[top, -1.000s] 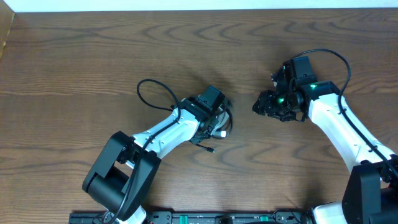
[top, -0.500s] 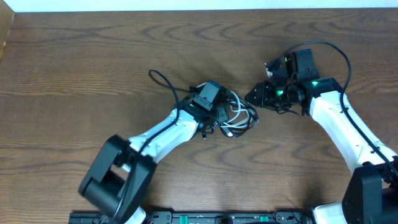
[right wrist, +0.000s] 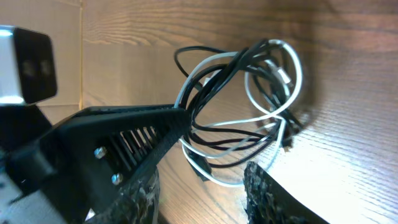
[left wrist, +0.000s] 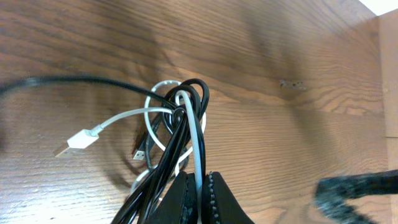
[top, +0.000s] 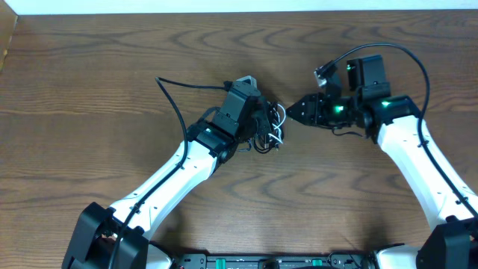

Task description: Untangle cables

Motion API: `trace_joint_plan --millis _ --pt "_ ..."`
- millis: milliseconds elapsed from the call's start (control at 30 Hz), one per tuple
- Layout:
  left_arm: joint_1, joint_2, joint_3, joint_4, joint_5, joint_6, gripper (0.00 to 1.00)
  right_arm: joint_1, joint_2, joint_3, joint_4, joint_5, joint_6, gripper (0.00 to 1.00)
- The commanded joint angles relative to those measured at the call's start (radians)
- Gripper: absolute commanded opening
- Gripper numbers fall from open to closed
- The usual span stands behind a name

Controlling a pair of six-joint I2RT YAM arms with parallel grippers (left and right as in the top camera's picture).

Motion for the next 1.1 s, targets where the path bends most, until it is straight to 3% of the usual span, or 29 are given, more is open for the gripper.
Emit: trace_joint_plan --millis 0,433,733,900,1067 --pt "0.002 -0.016 0.003 0.014 0.019 0.008 0.07 0.047 0.036 0.012 0.004 0.032 0.046 0.39" --pt "0.094 -0.115 0.018 0.048 0.118 -0.176 0.08 0.110 0.180 0.012 0.055 0.085 0.117 0.33" --pt "0.115 -0.134 0.018 0.138 0.261 -0.298 0.07 0.131 0.332 0.012 0.284 0.026 0.214 0.33" --pt "0.143 -0.134 0.019 0.228 0.303 -0.315 0.08 0.135 0.372 0.012 0.271 0.026 0.213 0.31" --pt "0.216 -0.134 0.019 0.376 0.402 -0.409 0.08 0.134 0.399 0.012 0.234 0.064 0.213 0.28"
